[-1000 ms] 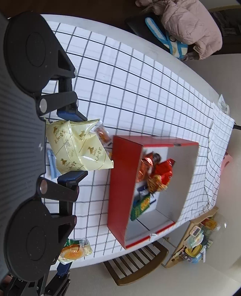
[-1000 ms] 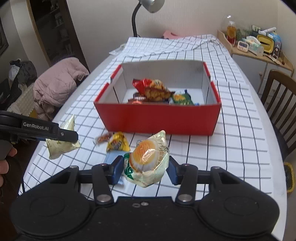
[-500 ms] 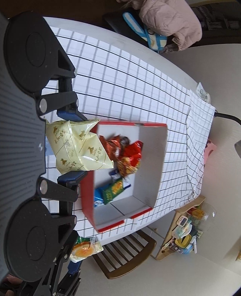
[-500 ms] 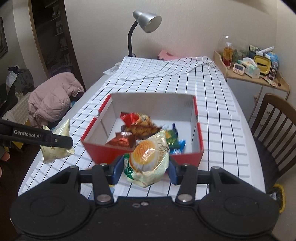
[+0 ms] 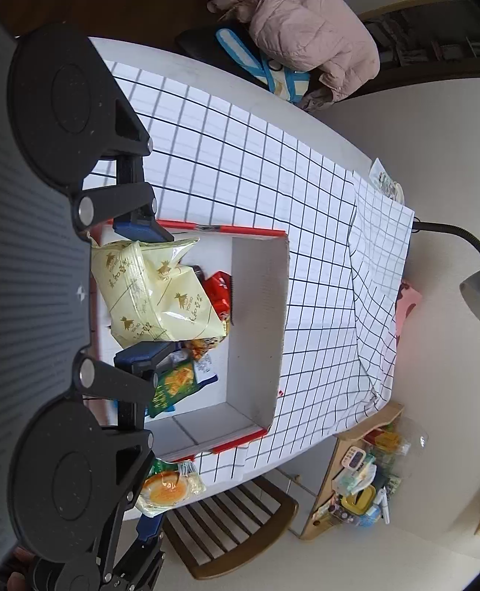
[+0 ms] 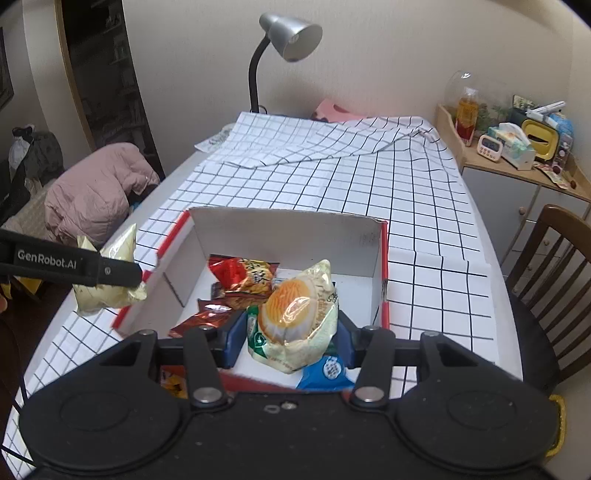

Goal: Organize snacks
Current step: 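Carry both snacks over the box and open both tools to release them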

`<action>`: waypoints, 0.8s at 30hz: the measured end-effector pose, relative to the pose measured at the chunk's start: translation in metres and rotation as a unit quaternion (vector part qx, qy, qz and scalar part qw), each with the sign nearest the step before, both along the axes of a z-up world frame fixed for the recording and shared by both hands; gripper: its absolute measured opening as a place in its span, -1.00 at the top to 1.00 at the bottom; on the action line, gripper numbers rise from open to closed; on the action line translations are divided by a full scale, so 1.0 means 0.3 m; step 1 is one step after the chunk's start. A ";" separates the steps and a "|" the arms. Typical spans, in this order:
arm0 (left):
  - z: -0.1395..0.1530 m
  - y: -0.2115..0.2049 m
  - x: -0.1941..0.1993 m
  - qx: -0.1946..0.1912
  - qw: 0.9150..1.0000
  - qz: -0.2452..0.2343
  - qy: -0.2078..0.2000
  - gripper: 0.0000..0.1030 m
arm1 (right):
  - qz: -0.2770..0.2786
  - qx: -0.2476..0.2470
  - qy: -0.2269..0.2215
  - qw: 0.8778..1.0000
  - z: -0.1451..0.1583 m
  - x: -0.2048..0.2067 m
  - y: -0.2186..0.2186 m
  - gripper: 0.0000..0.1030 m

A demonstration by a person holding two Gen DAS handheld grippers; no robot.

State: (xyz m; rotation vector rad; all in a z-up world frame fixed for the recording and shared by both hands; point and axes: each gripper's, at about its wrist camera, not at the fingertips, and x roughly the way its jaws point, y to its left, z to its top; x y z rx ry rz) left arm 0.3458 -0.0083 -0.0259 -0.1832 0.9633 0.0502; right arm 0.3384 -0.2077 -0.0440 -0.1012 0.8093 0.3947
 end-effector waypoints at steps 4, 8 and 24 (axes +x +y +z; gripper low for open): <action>-0.035 -0.024 0.073 0.013 1.000 0.001 0.011 -0.04 | 0.006 -0.015 0.005 1.000 -0.042 0.069 0.008 0.06; -0.084 -0.049 0.131 0.022 0.999 -0.002 0.028 -0.04 | 0.017 -0.027 0.024 0.999 -0.089 0.126 0.021 0.06; -0.251 -0.091 0.260 0.049 0.994 0.001 0.095 -0.04 | 0.062 -0.080 0.073 0.992 -0.245 0.250 0.088 0.06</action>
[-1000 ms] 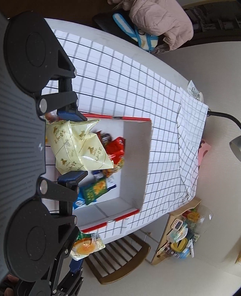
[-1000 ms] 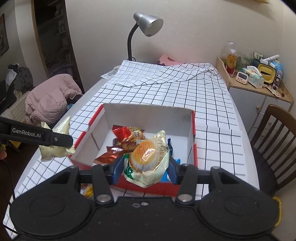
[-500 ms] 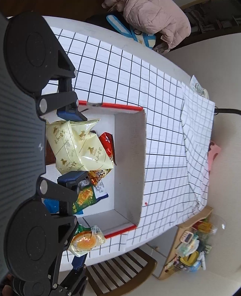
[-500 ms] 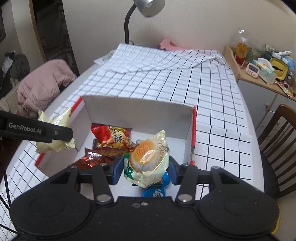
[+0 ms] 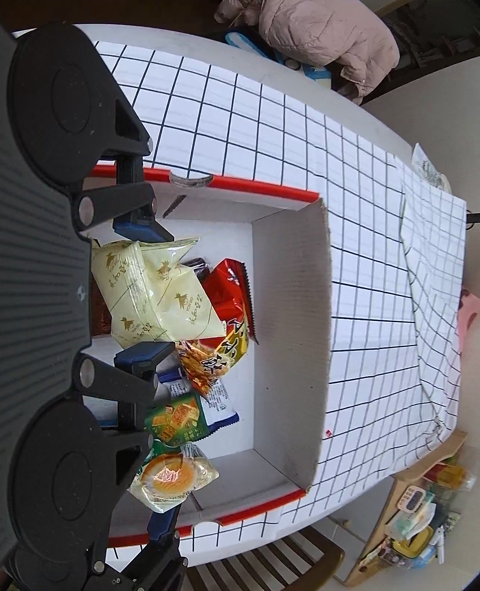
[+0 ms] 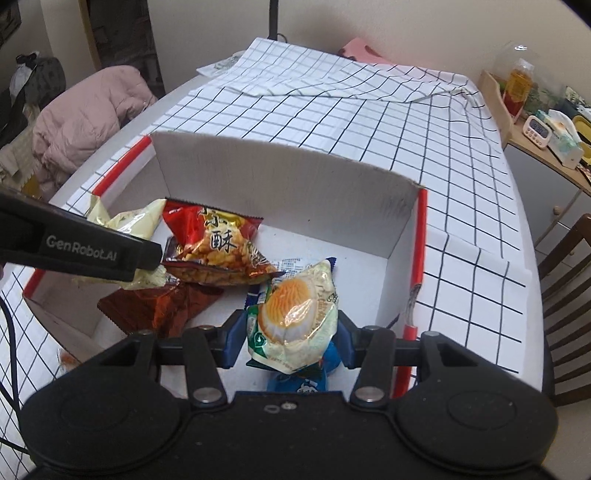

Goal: Organize snacks
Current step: 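Carry both snacks over the box and open both tools to release them, then withdraw both tools from the box toward the last snacks on the table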

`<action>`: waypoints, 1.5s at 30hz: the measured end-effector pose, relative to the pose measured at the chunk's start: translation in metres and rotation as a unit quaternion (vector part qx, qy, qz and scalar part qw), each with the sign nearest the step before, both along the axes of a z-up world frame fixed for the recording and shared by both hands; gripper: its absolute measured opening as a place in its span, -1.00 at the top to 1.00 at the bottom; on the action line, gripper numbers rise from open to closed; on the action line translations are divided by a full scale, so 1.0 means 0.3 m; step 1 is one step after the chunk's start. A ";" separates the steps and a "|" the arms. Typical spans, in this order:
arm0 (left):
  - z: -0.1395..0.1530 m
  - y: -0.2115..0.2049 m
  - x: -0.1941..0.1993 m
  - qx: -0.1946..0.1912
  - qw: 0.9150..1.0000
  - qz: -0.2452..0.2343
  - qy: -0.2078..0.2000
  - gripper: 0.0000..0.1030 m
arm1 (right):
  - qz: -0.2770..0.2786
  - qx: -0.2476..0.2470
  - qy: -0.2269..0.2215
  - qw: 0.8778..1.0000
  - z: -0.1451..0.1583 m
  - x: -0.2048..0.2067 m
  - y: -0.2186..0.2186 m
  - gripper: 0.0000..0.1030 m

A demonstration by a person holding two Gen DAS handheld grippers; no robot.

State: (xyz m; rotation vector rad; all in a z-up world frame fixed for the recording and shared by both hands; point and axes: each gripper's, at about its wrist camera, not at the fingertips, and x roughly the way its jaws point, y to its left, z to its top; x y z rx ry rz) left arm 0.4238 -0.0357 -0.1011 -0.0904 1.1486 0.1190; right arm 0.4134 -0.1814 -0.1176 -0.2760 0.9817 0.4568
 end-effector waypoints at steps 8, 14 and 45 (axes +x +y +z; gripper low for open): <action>-0.067 -0.032 0.011 0.026 0.999 -0.023 0.024 -0.05 | 0.006 -0.013 0.010 1.000 -0.036 0.013 0.010 0.05; -0.078 -0.030 0.009 0.030 0.999 -0.024 0.023 -0.06 | 0.007 -0.023 0.009 1.000 -0.055 0.011 0.011 0.04; 0.174 0.037 -0.269 -0.028 0.996 -0.055 -0.061 -0.14 | -0.032 0.078 -0.043 0.996 0.191 -0.243 -0.068 -0.56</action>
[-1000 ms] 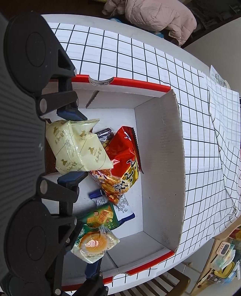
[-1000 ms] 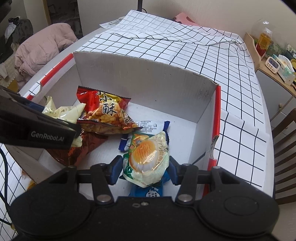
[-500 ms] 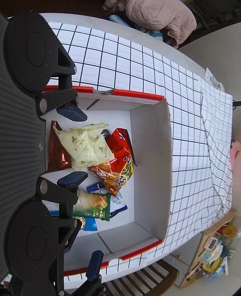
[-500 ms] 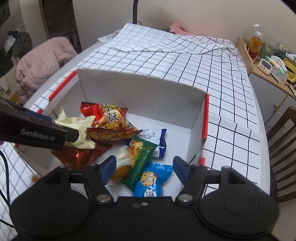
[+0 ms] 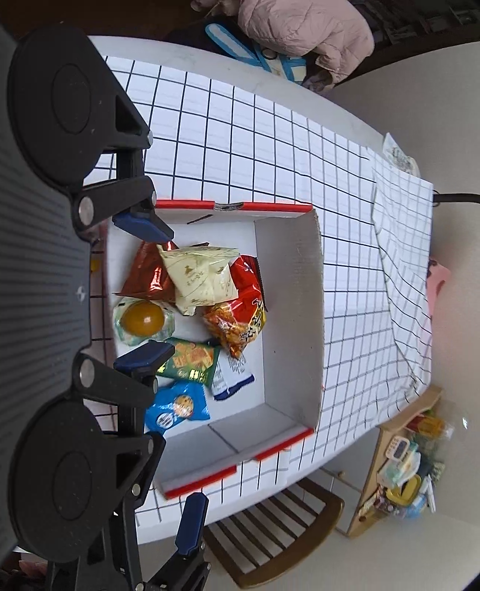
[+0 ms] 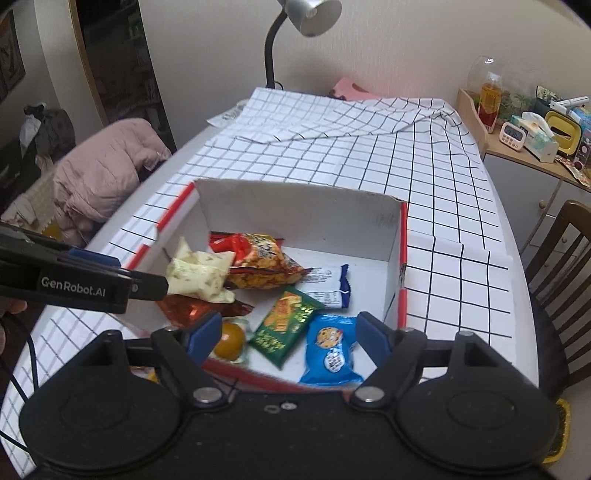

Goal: Organize snacks
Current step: 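Withdraw both tools from the box toward the last snacks on the table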

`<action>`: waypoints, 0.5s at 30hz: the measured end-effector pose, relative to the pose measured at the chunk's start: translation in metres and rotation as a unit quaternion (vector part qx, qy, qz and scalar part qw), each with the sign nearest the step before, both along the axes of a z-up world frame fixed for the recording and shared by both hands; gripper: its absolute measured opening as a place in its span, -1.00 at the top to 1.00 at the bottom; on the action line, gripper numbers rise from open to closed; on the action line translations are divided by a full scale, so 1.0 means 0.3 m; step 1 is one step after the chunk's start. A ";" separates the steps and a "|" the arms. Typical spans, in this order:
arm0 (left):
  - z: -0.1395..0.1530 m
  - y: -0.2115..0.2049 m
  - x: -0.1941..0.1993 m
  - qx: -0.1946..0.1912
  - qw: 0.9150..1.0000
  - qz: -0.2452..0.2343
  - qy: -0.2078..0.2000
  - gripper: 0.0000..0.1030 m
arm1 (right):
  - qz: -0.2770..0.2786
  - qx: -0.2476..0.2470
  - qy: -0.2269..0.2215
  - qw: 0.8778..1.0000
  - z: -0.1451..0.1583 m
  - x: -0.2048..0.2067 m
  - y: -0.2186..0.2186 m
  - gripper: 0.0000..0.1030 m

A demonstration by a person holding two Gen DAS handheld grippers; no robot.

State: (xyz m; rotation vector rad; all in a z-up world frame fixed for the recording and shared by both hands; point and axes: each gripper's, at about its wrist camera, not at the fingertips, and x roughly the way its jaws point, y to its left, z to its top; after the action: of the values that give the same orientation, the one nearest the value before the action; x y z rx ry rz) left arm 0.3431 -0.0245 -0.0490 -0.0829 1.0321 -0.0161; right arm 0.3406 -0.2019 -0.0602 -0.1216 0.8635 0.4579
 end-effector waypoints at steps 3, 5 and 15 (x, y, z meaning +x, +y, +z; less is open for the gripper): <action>0.030 0.004 -0.050 -0.002 1.000 -0.009 -0.011 -0.14 | 0.000 0.008 -0.005 1.000 0.025 -0.053 0.007 -0.60; 0.046 0.008 -0.083 -0.004 1.000 -0.013 -0.017 -0.17 | -0.001 0.012 -0.010 1.000 0.042 -0.088 0.014 -0.63; 0.094 0.039 -0.252 -0.013 0.998 -0.040 -0.039 -0.27 | 0.012 0.030 -0.029 0.999 0.090 -0.256 0.057 -0.83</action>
State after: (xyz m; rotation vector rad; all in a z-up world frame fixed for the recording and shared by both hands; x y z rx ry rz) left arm 0.2674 -0.0128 -0.0209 -0.0631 0.9560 -0.1048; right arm 0.2639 -0.1848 -0.0334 -0.0903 0.7919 0.4994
